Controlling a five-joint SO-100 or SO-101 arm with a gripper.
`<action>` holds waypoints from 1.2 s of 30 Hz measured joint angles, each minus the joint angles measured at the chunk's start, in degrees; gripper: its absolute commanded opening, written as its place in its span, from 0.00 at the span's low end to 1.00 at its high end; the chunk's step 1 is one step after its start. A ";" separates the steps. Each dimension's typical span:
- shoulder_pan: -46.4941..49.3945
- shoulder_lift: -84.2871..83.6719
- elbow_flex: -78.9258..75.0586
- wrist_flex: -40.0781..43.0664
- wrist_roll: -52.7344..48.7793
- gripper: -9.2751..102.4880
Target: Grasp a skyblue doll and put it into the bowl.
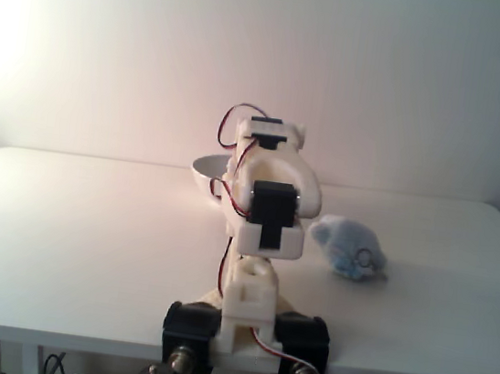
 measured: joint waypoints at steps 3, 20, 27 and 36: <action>0.00 0.00 0.00 0.00 0.00 0.09; 3.25 0.00 -14.68 4.22 -0.09 0.09; 9.76 0.62 -23.73 16.79 -0.44 0.09; 17.23 0.18 -36.74 27.60 -0.44 0.09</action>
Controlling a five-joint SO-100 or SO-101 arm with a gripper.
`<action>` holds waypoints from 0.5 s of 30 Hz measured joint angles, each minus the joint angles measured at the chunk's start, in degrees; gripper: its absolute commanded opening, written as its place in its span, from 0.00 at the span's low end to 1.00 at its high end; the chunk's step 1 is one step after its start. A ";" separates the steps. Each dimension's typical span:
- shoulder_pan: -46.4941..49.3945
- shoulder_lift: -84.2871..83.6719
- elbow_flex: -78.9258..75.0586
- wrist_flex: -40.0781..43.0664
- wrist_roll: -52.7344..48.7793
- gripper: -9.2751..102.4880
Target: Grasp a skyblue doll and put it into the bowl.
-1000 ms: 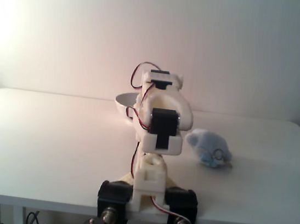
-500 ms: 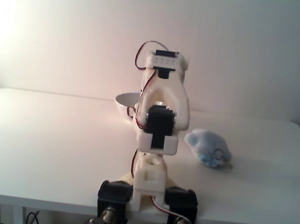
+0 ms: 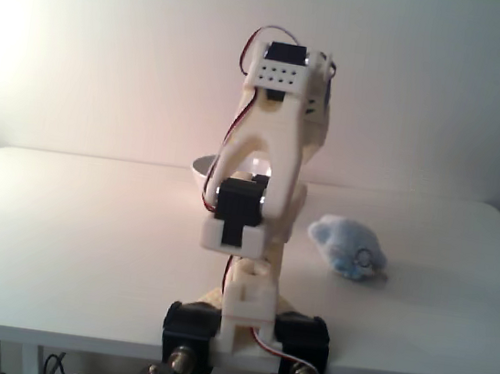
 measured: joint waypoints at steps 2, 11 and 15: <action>2.02 -3.34 -3.43 0.88 0.00 0.09; 9.49 -23.29 -11.25 1.23 0.00 0.09; 13.36 -28.12 -11.43 1.23 0.00 0.10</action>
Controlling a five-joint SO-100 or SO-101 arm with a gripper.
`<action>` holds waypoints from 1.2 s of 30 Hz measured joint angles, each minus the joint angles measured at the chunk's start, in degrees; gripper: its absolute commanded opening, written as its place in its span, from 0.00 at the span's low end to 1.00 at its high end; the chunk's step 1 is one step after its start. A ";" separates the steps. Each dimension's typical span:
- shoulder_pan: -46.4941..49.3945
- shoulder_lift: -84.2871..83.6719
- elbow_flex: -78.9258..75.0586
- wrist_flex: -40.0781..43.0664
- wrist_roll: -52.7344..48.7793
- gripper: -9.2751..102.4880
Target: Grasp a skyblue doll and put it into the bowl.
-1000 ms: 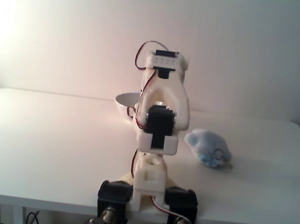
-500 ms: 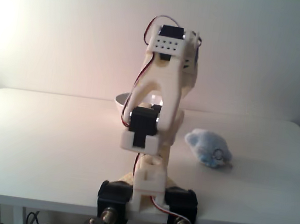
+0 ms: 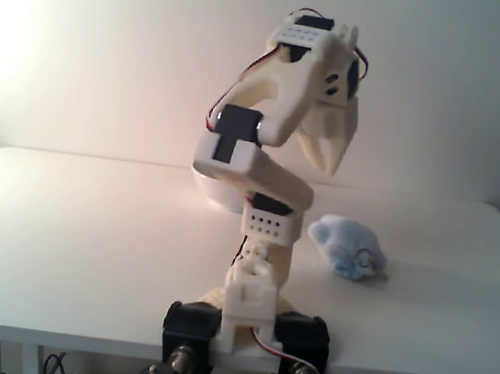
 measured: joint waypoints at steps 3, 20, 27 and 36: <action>1.14 -2.02 0.00 -0.09 -0.09 0.15; 11.60 -2.90 0.00 -7.47 0.00 0.42; 18.90 -2.90 0.00 -8.61 0.00 0.42; 21.80 -11.87 0.00 -9.49 0.18 0.42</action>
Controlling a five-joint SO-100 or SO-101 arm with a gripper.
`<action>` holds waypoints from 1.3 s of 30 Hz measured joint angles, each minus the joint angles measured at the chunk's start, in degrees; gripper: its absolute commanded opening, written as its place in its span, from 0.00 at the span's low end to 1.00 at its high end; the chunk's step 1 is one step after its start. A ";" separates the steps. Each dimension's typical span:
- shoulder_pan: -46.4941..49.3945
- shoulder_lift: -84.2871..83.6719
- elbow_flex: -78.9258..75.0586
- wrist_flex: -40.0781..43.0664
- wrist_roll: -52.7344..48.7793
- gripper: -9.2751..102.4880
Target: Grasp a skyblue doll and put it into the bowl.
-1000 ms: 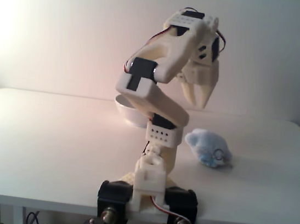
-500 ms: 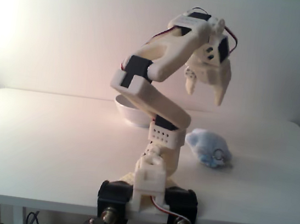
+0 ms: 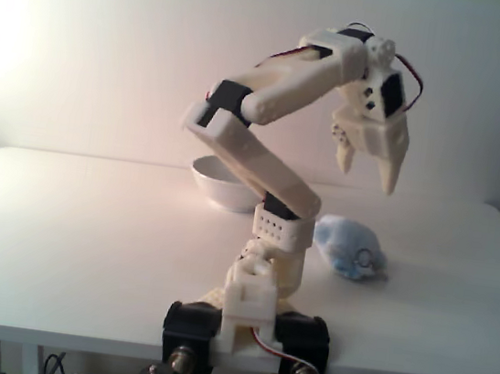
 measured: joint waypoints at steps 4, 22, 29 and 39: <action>0.00 -4.66 0.00 -3.08 0.09 0.42; -7.03 -25.31 0.00 -10.81 0.18 0.42; -8.09 -25.58 0.00 -10.81 0.18 0.48; -8.00 -30.23 -0.09 -12.83 0.35 0.61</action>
